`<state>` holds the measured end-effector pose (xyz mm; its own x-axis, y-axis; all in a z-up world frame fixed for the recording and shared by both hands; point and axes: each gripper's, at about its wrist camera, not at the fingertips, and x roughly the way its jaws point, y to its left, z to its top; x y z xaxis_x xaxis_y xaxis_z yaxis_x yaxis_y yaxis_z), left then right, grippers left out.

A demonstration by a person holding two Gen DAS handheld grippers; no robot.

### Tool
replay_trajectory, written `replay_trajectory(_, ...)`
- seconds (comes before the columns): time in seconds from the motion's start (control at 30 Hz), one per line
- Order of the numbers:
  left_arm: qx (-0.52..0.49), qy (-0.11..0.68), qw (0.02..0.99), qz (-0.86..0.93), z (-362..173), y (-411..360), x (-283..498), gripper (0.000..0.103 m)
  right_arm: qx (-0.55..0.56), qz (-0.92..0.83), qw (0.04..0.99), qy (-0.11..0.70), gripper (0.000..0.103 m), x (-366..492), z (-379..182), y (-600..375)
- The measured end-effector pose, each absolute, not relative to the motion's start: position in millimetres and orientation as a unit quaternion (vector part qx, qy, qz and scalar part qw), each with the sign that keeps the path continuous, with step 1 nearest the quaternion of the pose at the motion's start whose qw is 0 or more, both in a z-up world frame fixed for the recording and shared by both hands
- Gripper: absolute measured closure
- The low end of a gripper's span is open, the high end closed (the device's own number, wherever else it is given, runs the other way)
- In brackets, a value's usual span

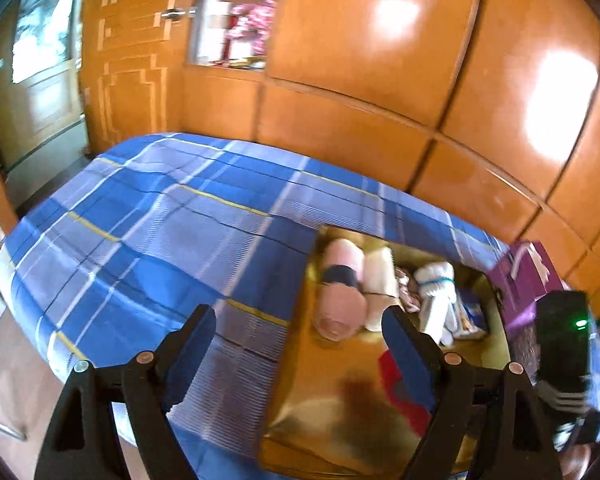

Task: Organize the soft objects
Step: 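Carry the red sock with the right gripper into the tray and release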

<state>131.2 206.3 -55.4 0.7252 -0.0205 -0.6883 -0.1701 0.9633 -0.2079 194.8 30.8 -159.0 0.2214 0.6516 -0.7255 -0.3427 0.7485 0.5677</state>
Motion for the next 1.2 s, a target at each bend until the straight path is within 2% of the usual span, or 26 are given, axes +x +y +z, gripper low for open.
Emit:
replay_trajectory(0.17, -0.154, 0.367, 0.915, 0.063, -58, 231, 124, 0.017, 0.165, 0.324, 0.753, 0.549, 0.083, 206, -174, 70)
replay_trajectory(0.33, -0.166, 0.365, 0.913, 0.072, -60, 242, 119, 0.017, 0.171, 0.319, 0.745, 0.560, 0.068, 210, -178, 97)
replay_trajectory(0.6, -0.179, 0.366, 0.911, 0.065, -64, 241, 118, 0.016, 0.127, 0.329, 0.784, 0.511, 0.068, 194, -143, 78)
replay_trajectory(0.93, -0.161, 0.383, 0.909, 0.011, -67, 195, 127, 0.014, 0.033, 0.294, 0.862, 0.412, 0.068, 153, -78, 25)
replay_trajectory(1.2, -0.129, 0.404, 0.904, -0.054, -72, 141, 132, 0.013, 0.059, 0.236, 0.900, 0.360, 0.068, 134, -45, -52)
